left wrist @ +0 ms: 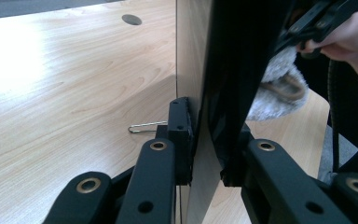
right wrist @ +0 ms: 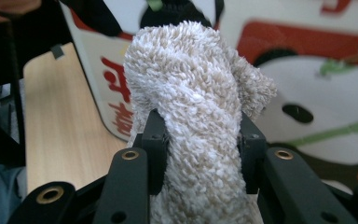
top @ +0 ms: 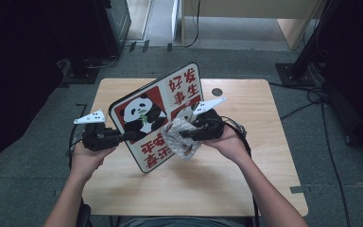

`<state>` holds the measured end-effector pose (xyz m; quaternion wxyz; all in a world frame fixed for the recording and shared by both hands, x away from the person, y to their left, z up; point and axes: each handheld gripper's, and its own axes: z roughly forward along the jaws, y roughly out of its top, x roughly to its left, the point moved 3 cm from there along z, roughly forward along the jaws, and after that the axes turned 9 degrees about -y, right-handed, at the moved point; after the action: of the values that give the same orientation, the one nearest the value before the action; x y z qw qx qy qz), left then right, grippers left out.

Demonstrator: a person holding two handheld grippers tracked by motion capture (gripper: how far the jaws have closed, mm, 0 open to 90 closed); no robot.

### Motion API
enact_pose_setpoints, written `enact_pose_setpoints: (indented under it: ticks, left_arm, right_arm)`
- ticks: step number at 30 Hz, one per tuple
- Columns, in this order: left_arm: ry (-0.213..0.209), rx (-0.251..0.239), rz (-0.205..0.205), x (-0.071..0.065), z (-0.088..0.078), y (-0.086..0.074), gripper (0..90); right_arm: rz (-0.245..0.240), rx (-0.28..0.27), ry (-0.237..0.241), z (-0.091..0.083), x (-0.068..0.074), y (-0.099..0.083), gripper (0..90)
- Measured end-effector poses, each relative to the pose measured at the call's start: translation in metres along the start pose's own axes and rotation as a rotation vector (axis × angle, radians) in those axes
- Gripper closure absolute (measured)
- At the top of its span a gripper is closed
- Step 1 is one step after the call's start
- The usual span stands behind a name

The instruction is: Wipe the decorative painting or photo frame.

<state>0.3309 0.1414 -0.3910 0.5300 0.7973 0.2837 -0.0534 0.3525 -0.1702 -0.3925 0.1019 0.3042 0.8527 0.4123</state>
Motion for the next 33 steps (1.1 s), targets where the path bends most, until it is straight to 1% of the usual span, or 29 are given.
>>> enact_pose_setpoints:
  ticks: [3,4,7,9,10,11,12,15,17,22,24,26,29,30,31,33]
  left_arm:
    - [0.000,-0.001,-0.002,0.000,0.000,0.000,79.2]
    - [0.000,-0.001,-0.002,0.000,0.000,0.000,79.2]
    - [0.000,-0.002,-0.004,0.000,0.000,0.000,79.2]
    - [0.000,-0.003,-0.006,0.000,0.000,0.000,79.2]
    - [0.000,-0.003,-0.006,0.000,0.000,0.000,79.2]
    - [-0.002,-0.002,-0.006,0.000,0.000,0.000,79.2]
    - [-0.001,-0.003,-0.007,0.000,0.000,0.000,79.2]
    - [-0.002,-0.006,-0.009,0.000,0.000,0.000,79.1]
    - [-0.003,-0.009,-0.012,0.000,0.000,0.000,79.1]
    - [-0.002,-0.013,-0.015,0.000,0.000,-0.001,79.2]
    - [-0.002,-0.013,-0.016,0.000,0.000,-0.001,79.2]
    - [-0.002,-0.014,-0.018,-0.001,0.000,-0.001,79.2]
    - [-0.002,-0.015,-0.021,-0.001,0.000,-0.001,79.2]
    - [-0.001,-0.015,-0.021,-0.001,0.000,-0.001,79.2]
    - [-0.001,-0.015,-0.021,-0.001,0.000,-0.002,79.2]
    - [0.000,-0.016,-0.020,-0.002,0.000,-0.002,79.1]
  right_arm:
    - [-0.015,-0.010,0.000,-0.006,0.004,0.013,65.2]
    - [-0.013,-0.011,-0.002,-0.008,0.006,0.017,65.2]
    - [-0.028,-0.028,-0.011,-0.014,0.009,0.031,65.2]
    - [-0.033,-0.040,-0.007,-0.019,0.011,0.040,65.1]
    - [-0.033,-0.040,-0.007,-0.019,0.011,0.040,65.1]
    - [-0.040,-0.048,-0.007,-0.021,0.012,0.044,65.1]
    - [-0.045,-0.063,-0.006,-0.027,0.013,0.052,65.1]
    - [-0.047,-0.077,-0.025,-0.034,0.011,0.062,65.2]
    - [-0.051,-0.090,-0.022,-0.038,0.011,0.069,65.1]
    - [-0.052,-0.104,-0.012,-0.040,0.012,0.086,65.1]
    - [-0.063,-0.106,-0.014,-0.041,0.013,0.092,65.2]
    - [-0.074,-0.119,-0.012,-0.042,0.013,0.098,65.1]
    - [-0.070,-0.148,-0.003,-0.045,0.012,0.108,65.2]
    - [-0.061,-0.156,0.004,-0.046,0.012,0.111,65.2]
    - [-0.066,-0.167,0.001,-0.047,0.012,0.115,65.2]
    - [-0.076,-0.171,-0.013,-0.048,0.014,0.120,65.2]
